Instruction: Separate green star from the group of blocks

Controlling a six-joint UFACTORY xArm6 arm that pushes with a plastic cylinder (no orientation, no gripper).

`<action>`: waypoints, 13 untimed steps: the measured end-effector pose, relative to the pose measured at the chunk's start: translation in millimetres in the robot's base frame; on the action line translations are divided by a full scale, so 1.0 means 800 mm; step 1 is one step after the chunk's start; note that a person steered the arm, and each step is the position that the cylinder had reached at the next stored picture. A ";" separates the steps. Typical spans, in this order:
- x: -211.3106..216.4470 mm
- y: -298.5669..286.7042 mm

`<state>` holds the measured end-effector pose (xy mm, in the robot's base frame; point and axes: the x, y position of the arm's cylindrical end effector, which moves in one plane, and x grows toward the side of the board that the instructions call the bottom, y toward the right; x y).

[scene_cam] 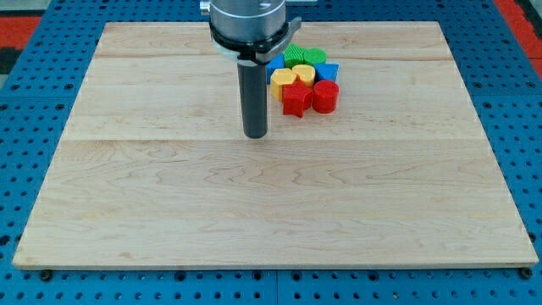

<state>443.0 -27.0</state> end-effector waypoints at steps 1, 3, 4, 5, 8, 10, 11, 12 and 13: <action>0.035 0.017; -0.003 0.262; -0.057 0.330; -0.078 0.332; -0.078 0.331; -0.078 0.331; -0.113 0.331; -0.155 0.326; -0.169 0.267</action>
<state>307.8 186.4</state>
